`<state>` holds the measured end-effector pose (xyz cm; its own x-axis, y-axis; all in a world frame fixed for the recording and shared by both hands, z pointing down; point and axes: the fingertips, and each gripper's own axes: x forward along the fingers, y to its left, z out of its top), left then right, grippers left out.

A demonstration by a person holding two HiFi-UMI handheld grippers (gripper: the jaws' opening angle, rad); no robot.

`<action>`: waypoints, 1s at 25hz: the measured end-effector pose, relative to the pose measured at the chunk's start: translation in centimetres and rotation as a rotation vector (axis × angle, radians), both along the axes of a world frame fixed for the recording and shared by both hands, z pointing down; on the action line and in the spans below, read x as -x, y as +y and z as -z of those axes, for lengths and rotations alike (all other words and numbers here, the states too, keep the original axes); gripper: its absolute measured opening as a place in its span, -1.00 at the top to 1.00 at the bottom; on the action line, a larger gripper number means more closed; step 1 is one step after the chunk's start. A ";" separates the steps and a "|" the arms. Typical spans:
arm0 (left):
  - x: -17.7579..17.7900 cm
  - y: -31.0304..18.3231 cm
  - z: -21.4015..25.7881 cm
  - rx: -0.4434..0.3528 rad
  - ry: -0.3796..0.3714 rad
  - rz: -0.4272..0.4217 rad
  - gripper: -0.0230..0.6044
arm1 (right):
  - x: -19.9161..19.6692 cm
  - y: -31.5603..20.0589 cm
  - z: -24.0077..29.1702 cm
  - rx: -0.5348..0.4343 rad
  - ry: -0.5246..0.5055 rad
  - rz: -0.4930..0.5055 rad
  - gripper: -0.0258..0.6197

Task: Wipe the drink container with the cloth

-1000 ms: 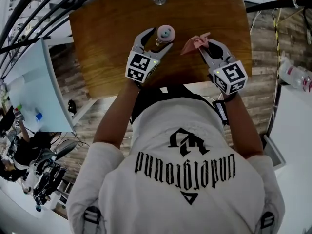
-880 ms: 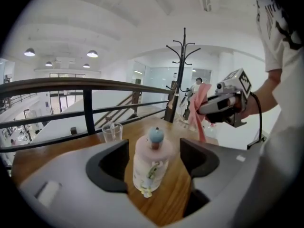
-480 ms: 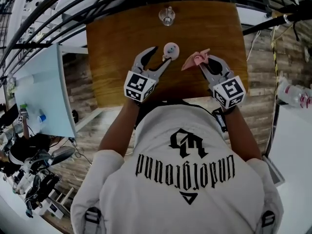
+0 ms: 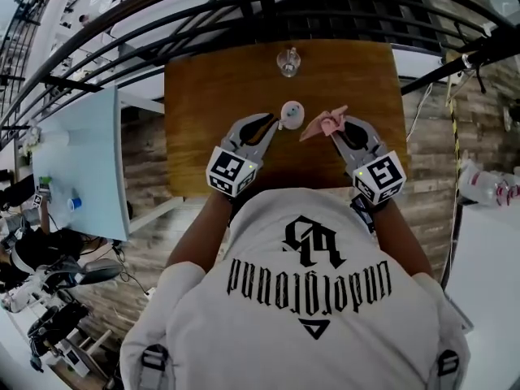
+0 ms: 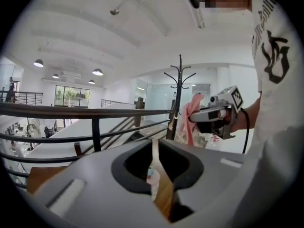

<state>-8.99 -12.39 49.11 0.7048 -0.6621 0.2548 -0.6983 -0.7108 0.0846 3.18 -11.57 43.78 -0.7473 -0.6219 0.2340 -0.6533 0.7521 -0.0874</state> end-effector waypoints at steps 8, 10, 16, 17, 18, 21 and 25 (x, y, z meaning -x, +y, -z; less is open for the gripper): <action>-0.5 0.6 2.6 -0.039 0.011 0.015 0.77 | 0.1 0.5 1.3 -0.023 -0.022 0.028 0.79; -0.4 0.6 3.5 -0.048 0.016 -0.004 0.77 | 0.8 0.4 1.4 -0.030 -0.020 0.032 0.79; 0.8 0.9 5.9 -0.090 0.038 -0.062 0.77 | 1.2 0.6 3.5 -0.063 -0.036 -0.049 0.79; 1.4 1.0 6.3 -0.092 0.042 -0.069 0.77 | 1.4 0.9 3.5 -0.062 -0.034 -0.065 0.79; 2.1 1.3 6.7 -0.094 0.047 -0.074 0.77 | 1.6 1.2 3.5 -0.059 -0.028 -0.079 0.79; 4.9 2.6 7.7 -0.124 0.041 -0.083 0.77 | 3.0 2.3 3.6 -0.059 -0.014 -0.117 0.79; 9.1 5.7 8.4 -0.135 0.055 -0.121 0.77 | 6.3 5.1 3.5 -0.063 -0.003 -0.160 0.79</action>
